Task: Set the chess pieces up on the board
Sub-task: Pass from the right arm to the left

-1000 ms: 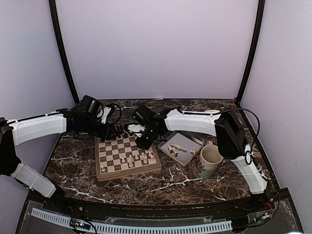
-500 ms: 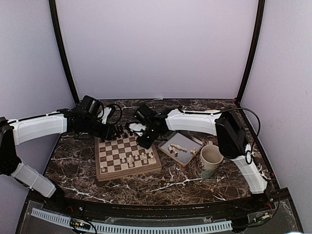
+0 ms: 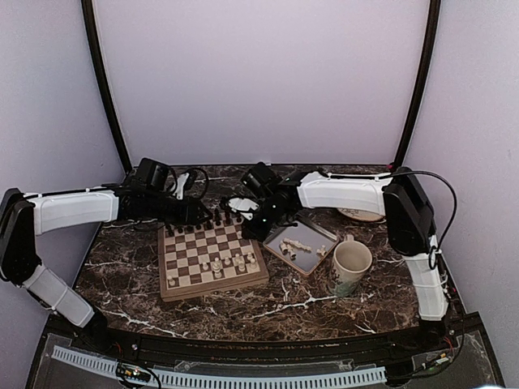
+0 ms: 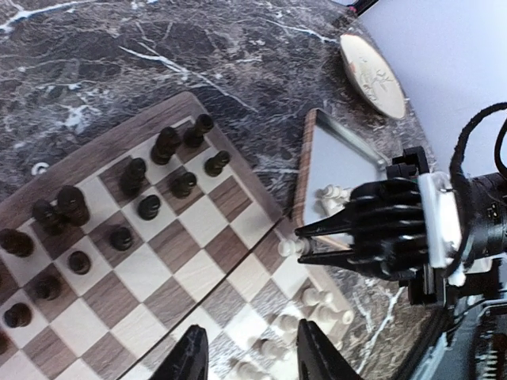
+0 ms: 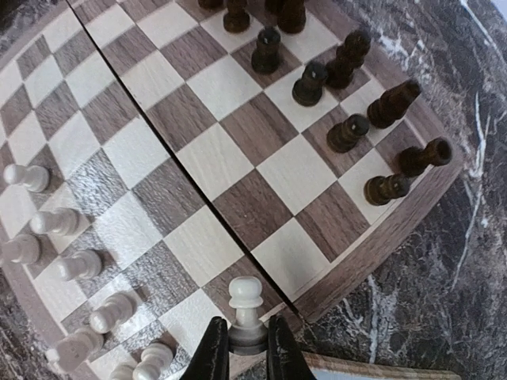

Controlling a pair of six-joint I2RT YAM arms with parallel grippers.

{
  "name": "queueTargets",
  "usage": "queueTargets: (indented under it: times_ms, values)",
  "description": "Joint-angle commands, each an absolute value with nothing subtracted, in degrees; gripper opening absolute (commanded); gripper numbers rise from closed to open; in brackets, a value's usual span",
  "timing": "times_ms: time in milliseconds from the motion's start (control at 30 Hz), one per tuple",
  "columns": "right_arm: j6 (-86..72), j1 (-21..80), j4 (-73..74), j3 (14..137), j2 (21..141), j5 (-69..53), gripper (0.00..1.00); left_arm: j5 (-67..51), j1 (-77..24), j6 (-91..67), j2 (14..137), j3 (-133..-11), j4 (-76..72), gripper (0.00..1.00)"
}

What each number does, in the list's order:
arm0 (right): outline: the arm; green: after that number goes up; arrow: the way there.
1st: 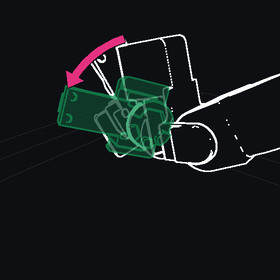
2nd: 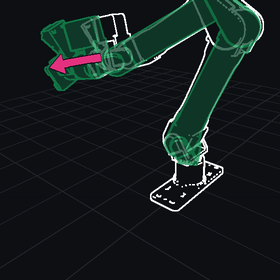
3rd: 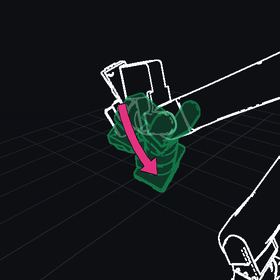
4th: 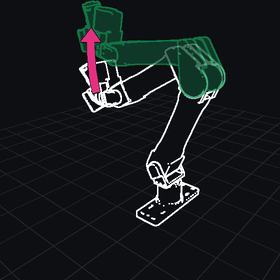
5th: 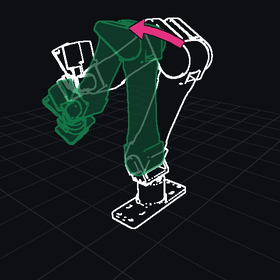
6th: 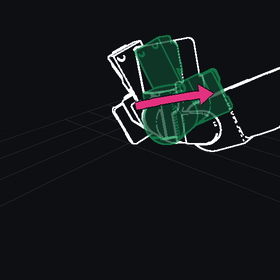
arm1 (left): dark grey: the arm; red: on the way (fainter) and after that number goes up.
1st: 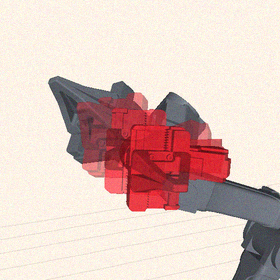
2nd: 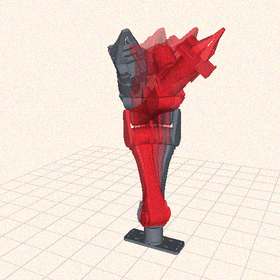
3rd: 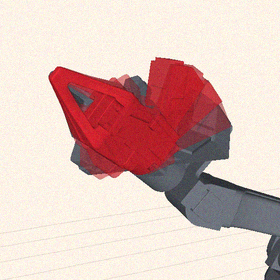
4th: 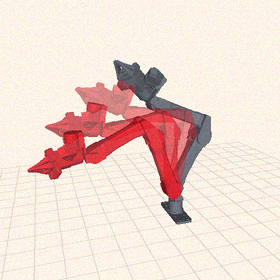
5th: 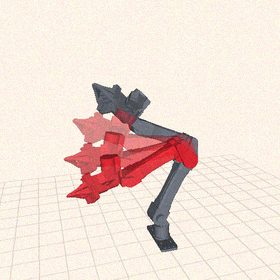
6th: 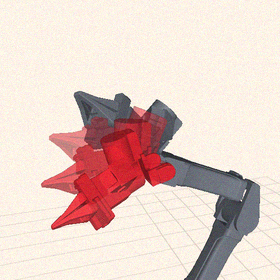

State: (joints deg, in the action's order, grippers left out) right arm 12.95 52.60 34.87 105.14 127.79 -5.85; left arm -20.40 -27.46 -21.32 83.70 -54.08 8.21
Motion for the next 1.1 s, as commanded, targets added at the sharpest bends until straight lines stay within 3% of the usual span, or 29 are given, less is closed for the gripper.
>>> queueTargets:
  times_ms: [0, 367, 867, 1067]
  values:
    - [16.2, 52.0, 30.3, 102.9, 120.8, -11.3, 0.04, -32.2, -27.1, -31.4, 86.7, -52.1, -4.0, 0.40]
    - [15.5, 51.3, 32.0, 104.8, 120.0, -17.3, 0.06, -41.5, -27.0, -49.1, 93.0, -47.1, -27.2, 0.40]
    - [13.4, 50.7, 32.1, 107.0, 121.4, -16.9, 0.06, -47.7, -27.1, -54.1, 96.1, -46.4, -33.5, 0.36]
    - [13.0, 50.6, 32.5, 107.9, 122.1, -17.0, 0.06, -48.6, -27.1, -55.3, 96.6, -45.8, -35.7, 0.30]
